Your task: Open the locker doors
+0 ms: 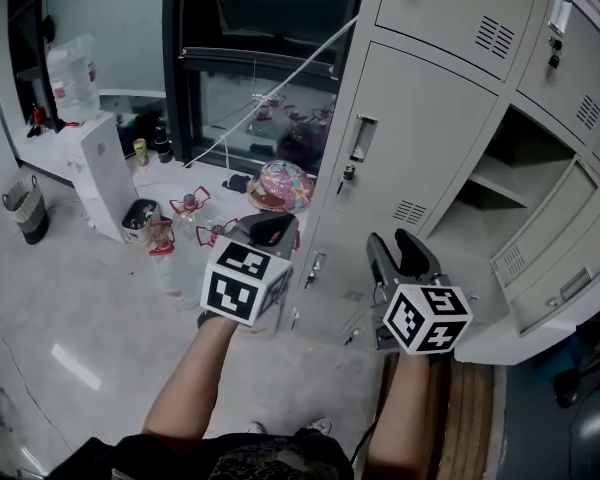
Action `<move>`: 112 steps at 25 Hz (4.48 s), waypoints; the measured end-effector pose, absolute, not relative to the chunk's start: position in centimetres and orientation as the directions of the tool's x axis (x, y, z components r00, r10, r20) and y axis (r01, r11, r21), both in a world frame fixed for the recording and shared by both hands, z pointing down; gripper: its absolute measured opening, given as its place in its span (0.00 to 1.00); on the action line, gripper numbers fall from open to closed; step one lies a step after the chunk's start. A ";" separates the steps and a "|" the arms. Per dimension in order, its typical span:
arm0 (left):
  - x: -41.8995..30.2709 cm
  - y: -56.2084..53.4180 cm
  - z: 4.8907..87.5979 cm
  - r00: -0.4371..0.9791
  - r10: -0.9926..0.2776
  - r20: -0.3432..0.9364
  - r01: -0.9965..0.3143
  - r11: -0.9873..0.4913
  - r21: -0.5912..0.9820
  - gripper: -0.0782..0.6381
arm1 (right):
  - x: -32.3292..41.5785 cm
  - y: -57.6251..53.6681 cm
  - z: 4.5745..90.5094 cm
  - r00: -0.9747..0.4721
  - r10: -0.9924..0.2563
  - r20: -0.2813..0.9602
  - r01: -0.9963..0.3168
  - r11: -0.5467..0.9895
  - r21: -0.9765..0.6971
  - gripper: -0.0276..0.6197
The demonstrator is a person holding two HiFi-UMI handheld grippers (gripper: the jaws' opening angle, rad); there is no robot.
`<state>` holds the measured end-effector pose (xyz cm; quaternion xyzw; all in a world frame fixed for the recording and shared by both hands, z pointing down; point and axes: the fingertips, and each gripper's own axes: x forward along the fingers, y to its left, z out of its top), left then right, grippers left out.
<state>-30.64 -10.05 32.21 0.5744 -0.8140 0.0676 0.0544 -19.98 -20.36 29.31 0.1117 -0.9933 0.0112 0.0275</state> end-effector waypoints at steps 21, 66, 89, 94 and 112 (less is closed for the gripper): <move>-38.2 -13.4 31.2 -0.526 -0.837 0.149 -0.850 0.523 -0.063 0.11 | -34.0 -23.7 26.9 -1.000 0.026 0.014 0.026 1.000 0.017 0.35; -38.1 -13.8 31.2 -0.512 -0.849 0.128 -0.859 0.510 -0.049 0.11 | -35.2 -22.2 27.4 -0.998 0.040 0.046 0.041 0.999 0.016 0.37; -29.8 -12.8 31.4 -0.331 -0.935 0.130 -0.943 0.330 -0.030 0.11 | -25.0 -19.5 27.3 -0.993 -0.109 0.039 -0.108 0.994 0.008 0.35; -28.0 -12.6 31.6 -0.289 -0.948 0.133 -0.957 0.288 -0.026 0.11 | -22.6 -19.6 27.2 -0.985 -0.168 0.032 -0.168 0.986 0.005 0.34; -21.8 -15.3 33.0 -0.161 -0.973 0.163 -0.987 0.159 -0.024 0.11 | -15.3 -22.5 27.1 -0.957 -0.290 0.014 -0.290 0.957 0.003 0.26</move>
